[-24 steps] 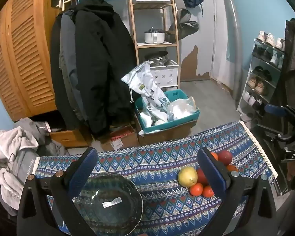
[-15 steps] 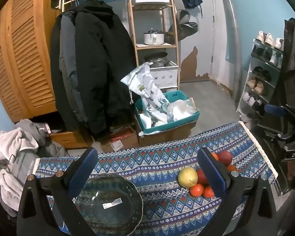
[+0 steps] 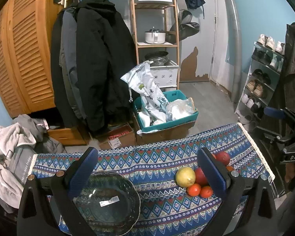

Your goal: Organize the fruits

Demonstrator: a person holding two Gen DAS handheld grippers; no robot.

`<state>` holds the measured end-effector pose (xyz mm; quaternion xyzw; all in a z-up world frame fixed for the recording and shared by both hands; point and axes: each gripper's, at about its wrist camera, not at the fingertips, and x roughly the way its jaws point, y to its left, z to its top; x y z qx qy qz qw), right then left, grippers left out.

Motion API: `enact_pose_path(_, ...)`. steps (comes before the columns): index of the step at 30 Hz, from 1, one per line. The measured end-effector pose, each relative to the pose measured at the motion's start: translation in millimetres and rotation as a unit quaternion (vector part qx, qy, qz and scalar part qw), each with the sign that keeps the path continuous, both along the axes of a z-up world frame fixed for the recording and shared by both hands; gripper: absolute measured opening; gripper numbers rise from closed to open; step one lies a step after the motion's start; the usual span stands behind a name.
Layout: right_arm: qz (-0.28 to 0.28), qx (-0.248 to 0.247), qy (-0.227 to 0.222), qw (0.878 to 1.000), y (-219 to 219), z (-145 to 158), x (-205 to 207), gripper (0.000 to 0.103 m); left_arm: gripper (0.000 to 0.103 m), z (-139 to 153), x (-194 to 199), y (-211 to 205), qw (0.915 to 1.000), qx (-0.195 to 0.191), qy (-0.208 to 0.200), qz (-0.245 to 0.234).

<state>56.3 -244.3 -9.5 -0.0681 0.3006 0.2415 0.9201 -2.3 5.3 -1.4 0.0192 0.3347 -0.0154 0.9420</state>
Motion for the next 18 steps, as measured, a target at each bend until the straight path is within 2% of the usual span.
enact_pose_path(18,0.0,0.0,0.003,1.0,-1.1,-2.0,-1.5,0.1,0.102,-1.2,-1.9,-1.5,1.0,0.0,0.0,-0.004)
